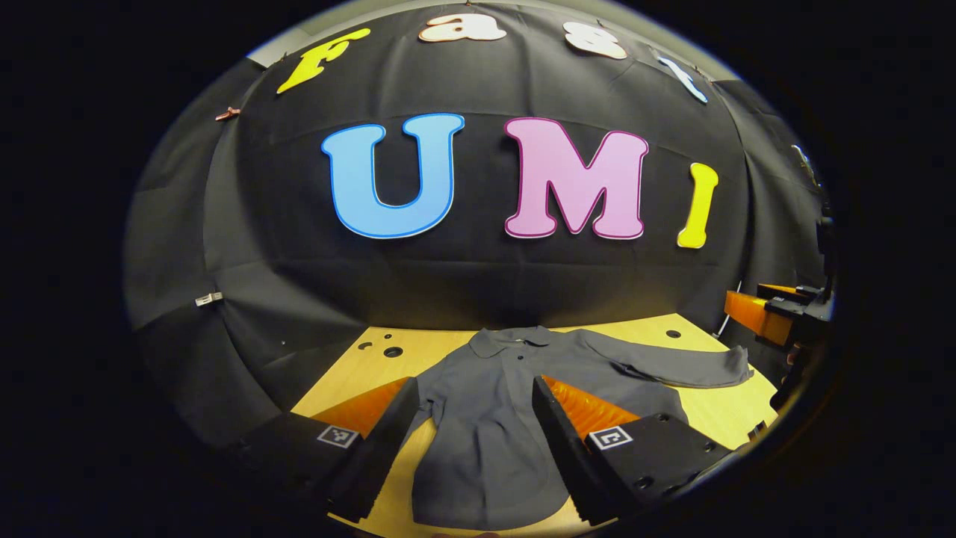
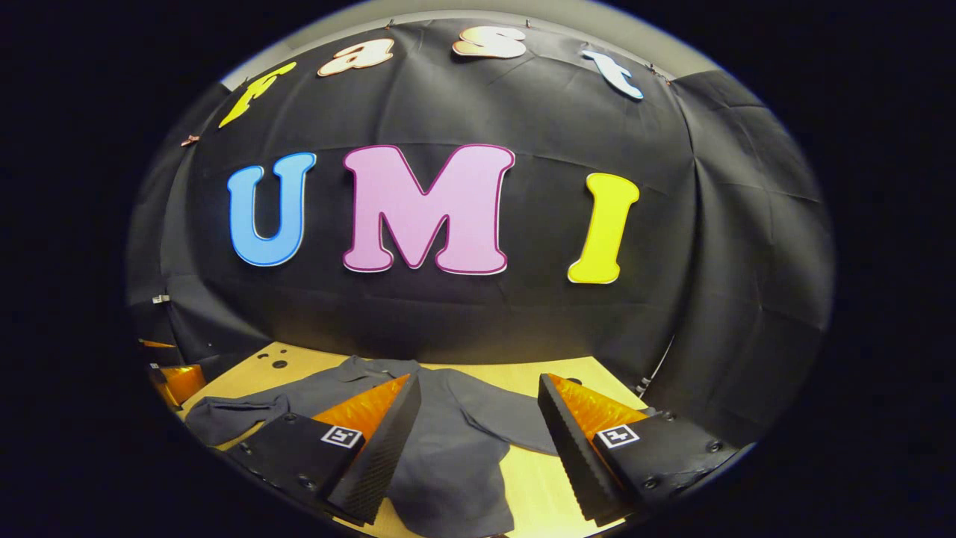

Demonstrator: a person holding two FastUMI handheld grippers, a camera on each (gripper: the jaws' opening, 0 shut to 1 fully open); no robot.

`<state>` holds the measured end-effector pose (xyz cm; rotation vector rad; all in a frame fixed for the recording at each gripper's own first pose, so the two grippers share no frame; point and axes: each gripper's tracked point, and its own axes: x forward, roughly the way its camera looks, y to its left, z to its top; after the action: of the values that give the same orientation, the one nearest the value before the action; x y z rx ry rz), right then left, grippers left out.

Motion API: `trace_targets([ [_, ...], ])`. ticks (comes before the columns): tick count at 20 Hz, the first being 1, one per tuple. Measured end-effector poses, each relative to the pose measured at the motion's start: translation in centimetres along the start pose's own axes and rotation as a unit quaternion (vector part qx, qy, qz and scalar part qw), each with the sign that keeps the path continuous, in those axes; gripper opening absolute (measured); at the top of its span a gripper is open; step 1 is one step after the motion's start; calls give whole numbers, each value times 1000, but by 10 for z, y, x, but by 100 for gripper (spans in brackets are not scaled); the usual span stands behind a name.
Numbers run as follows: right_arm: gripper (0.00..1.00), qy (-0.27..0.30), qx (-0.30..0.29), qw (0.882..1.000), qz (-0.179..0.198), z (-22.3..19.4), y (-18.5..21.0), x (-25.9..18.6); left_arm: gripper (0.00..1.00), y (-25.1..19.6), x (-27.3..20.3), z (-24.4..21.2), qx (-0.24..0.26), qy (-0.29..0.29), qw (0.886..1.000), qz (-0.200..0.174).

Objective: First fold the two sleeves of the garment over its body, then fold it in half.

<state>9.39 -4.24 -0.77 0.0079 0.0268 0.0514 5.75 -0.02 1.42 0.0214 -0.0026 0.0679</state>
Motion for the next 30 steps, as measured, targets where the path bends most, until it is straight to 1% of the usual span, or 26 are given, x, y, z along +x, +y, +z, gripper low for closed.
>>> trace_targets([
  [2,98,10,8,1000,-6,-5,-11,12,96,0,4,1,5,0,1000,3],
  [4,97,32,28,999,-3,-15,-18,24,96,1,8,1,8,3,1000,8],
  [5,98,38,33,999,-9,-20,-24,27,96,3,11,0,8,5,1000,12],
  [9,98,55,18,997,-50,-37,-69,54,96,4,19,-4,6,18,1000,23],
  [12,98,81,-1,994,-75,-58,-103,70,96,5,24,-11,2,32,999,28],
  [15,98,115,6,989,-96,-85,-136,85,96,6,31,-16,3,48,998,37],
  [17,98,137,9,984,-116,-103,-165,94,96,6,34,-21,-1,59,997,40],
  [21,98,174,-11,972,-157,-136,-230,110,96,11,41,-32,-4,83,996,46],
  [24,98,203,16,960,-191,-161,-271,113,96,12,46,-38,-4,98,994,54],
  [26,98,224,44,950,-214,-182,-295,117,96,13,49,-41,2,106,993,57],
  [30,98,267,73,931,-237,-221,-325,111,95,14,51,-46,10,121,991,61],
])
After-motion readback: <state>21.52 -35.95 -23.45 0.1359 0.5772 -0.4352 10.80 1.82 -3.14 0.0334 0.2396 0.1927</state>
